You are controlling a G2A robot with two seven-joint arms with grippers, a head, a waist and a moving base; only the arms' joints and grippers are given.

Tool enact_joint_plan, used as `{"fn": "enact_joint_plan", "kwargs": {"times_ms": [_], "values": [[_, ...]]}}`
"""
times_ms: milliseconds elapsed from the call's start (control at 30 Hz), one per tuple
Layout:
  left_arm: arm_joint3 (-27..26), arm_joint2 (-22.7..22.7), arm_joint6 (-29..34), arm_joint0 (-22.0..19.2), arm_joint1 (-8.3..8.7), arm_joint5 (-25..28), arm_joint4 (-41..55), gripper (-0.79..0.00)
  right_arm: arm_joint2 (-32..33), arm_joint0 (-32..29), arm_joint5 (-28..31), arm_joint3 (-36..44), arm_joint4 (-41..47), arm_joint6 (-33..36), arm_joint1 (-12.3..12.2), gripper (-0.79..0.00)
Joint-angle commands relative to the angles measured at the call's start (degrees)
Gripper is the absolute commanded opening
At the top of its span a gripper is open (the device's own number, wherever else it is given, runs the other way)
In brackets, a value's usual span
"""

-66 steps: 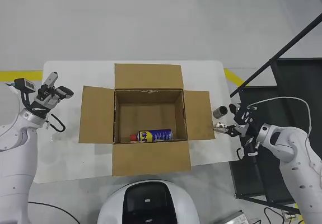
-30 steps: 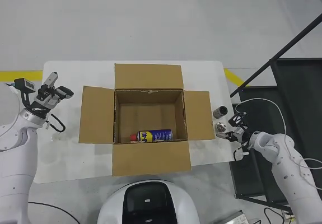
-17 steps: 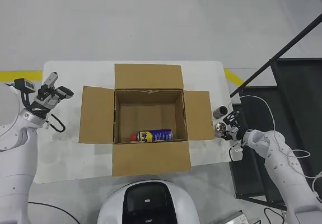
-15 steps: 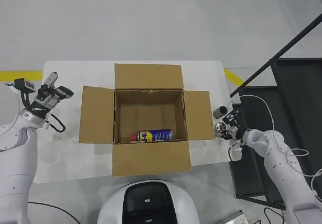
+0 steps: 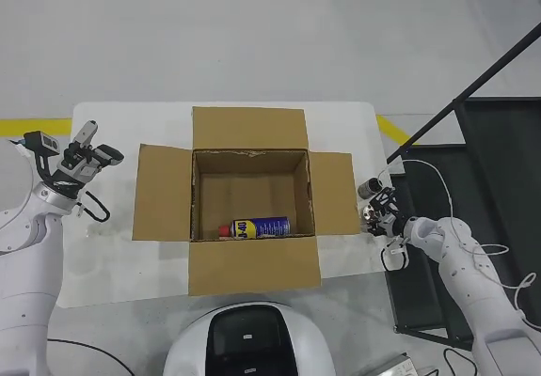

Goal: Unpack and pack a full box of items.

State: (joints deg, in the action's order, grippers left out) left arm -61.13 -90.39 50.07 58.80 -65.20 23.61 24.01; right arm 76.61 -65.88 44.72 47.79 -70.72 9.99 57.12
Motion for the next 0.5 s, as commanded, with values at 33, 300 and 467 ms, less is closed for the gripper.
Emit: {"fn": "enact_joint_plan", "kwargs": {"times_ms": [33, 300, 467], "values": [[0.0, 0.0, 0.0, 0.0, 0.00, 0.0, 0.0, 0.000, -0.2, 0.4, -0.7, -0.4, -0.5, -0.2, 0.0, -0.597], [0.0, 0.0, 0.0, 0.0, 0.00, 0.0, 0.0, 0.000, -1.2, 0.6, -4.5, -0.2, -1.8, -1.0, 0.2, -0.785], [0.0, 0.0, 0.0, 0.0, 0.00, 0.0, 0.0, 0.000, 0.3, -1.1, -4.5, 1.0, -2.6, -3.4, -0.5, -0.785]]}}
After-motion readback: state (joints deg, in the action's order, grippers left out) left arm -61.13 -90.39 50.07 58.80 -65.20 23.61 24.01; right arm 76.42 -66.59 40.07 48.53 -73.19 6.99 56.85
